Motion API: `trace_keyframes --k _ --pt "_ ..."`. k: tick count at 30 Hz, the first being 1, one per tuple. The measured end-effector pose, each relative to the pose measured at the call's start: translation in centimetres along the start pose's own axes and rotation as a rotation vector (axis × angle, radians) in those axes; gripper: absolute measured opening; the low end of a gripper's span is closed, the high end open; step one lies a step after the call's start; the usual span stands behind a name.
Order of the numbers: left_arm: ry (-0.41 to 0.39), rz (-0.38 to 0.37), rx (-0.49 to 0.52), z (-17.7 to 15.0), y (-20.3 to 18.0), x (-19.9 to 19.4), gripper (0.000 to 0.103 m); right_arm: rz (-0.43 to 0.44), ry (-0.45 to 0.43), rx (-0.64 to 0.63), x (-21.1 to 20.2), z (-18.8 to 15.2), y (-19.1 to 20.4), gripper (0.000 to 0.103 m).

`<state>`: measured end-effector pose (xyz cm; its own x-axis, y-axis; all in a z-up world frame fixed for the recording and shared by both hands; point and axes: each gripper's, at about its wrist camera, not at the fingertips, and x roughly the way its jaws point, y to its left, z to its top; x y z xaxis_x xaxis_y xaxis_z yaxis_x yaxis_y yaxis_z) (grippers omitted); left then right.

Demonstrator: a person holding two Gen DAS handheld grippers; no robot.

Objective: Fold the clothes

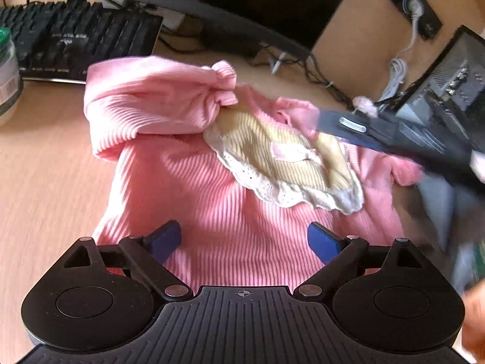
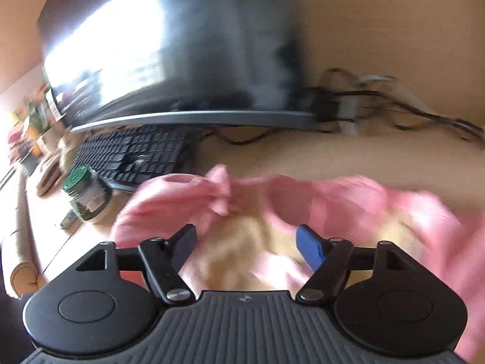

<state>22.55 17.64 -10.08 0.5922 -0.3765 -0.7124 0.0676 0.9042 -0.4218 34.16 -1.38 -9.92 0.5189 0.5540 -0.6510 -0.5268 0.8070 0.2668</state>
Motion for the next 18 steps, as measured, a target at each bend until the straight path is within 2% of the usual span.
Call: trace_keyframes --k 1,3,4,8,9,11,13,15,18 --pt "-0.002 -0.012 0.006 -0.2 0.1 -0.2 0.096 -0.004 0.003 -0.016 1.4 0.5 0.5 0.07" --pt "-0.007 -0.027 0.028 -0.5 0.1 -0.2 0.1 -0.009 0.004 -0.035 3.6 1.4 1.4 0.058" --pt "-0.009 -0.031 0.041 -0.6 0.0 -0.1 0.1 -0.007 0.006 -0.056 4.6 1.7 1.8 0.055" --pt "-0.005 -0.029 0.099 -1.2 -0.5 -0.1 0.103 0.021 0.018 -0.196 7.2 2.0 3.6 0.013" --pt "-0.005 -0.03 0.117 -1.4 -0.6 -0.1 0.103 0.019 0.01 -0.226 6.9 2.0 4.0 0.008" --pt "-0.004 -0.035 0.141 -1.7 -0.6 -0.2 0.103 0.017 -0.028 -0.258 5.1 2.2 4.7 0.005" --pt "0.0 -0.048 0.132 -1.6 -0.4 -0.3 0.103 0.006 -0.083 -0.235 1.8 2.9 4.2 0.004" --pt "0.012 -0.058 0.106 -1.2 -0.1 -0.2 0.103 -0.037 -0.13 -0.207 -2.0 3.2 2.9 0.004" --pt "0.029 -0.081 0.055 -0.5 0.4 -0.1 0.103 -0.132 -0.142 -0.181 -6.2 2.2 0.3 0.004"
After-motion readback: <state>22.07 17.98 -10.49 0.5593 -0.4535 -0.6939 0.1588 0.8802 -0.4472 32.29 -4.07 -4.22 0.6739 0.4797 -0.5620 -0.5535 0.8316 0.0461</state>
